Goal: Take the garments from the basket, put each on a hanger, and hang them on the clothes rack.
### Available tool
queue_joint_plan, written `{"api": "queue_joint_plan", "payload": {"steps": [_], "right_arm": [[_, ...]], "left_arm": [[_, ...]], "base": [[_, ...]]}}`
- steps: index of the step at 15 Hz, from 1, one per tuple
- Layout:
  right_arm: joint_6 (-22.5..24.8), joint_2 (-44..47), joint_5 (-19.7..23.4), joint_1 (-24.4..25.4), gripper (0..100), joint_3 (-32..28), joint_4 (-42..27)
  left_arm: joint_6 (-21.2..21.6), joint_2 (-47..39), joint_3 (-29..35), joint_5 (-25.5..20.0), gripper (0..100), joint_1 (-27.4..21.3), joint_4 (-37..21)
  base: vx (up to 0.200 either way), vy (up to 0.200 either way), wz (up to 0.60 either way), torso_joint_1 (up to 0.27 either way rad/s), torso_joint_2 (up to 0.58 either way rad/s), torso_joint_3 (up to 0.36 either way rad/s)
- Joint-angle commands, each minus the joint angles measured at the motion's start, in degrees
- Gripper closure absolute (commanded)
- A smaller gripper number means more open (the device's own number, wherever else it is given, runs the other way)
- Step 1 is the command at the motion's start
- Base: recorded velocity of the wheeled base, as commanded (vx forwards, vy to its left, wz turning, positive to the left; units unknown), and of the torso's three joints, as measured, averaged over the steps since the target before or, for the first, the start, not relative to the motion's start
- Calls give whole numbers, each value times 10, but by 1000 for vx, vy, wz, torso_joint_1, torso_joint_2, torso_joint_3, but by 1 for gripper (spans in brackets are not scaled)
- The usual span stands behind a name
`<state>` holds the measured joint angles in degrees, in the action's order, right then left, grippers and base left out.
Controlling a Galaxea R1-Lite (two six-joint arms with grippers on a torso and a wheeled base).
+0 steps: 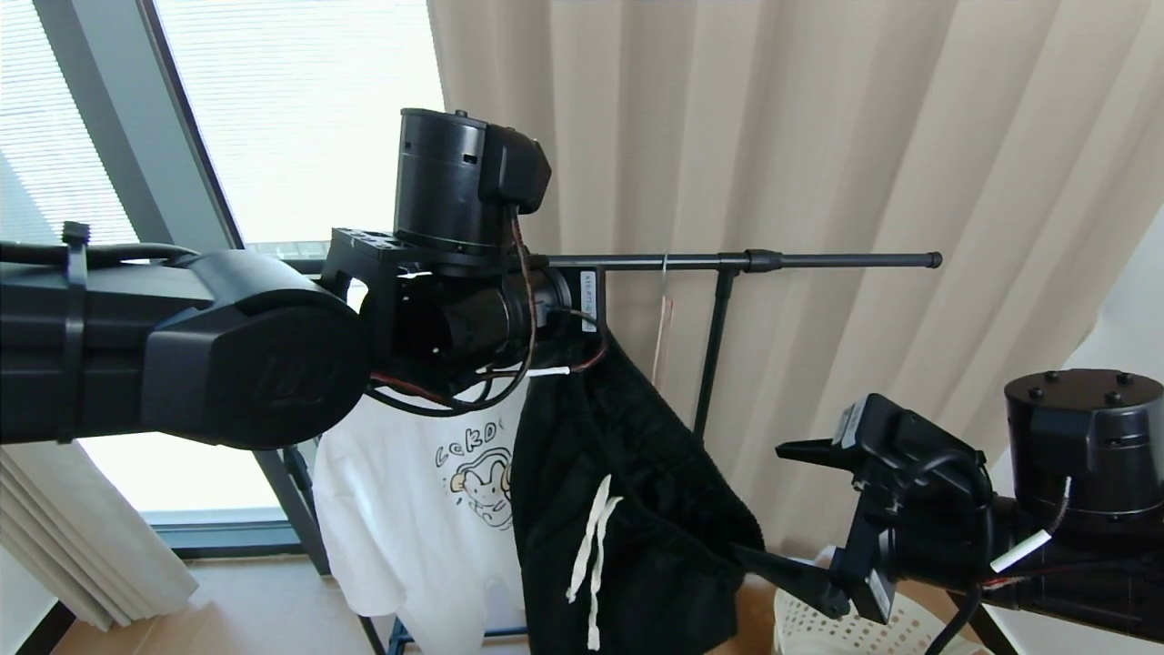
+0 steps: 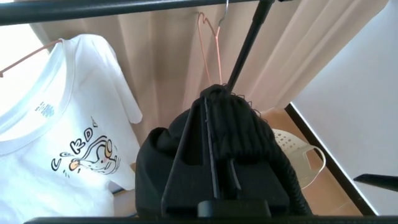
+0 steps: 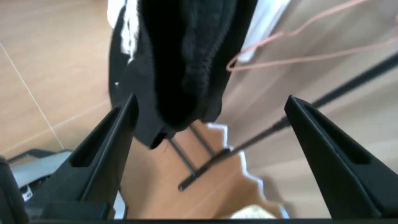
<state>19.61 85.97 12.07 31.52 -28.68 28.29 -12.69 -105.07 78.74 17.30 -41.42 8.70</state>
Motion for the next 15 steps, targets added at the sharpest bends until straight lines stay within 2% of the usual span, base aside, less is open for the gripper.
{"api": "queue_joint_plan", "payload": {"steps": [1, 5, 8, 11, 15], "right_arm": [[0, 1, 28, 0, 0, 23, 33], [-5, 1, 87, -15, 0, 28, 65], [-37, 36, 84, -13, 0, 24, 92], [-38, 84, 81, -13, 0, 28, 149], [-38, 122, 68, -13, 0, 23, 155]], "left_arm": [[0, 5, -2, 1, 100, 0, 1], [0, 5, -20, 10, 100, -12, 3], [2, 6, -25, 10, 100, -15, 3], [2, 6, -29, 10, 100, -20, 3], [2, 7, -29, 10, 100, -41, 3]], "base": [[0, 0, 0, 0, 0, 0], [0, 0, 0, 0, 0, 0], [0, 0, 0, 0, 0, 0], [0, 0, 0, 0, 0, 0], [0, 0, 0, 0, 0, 0]]}}
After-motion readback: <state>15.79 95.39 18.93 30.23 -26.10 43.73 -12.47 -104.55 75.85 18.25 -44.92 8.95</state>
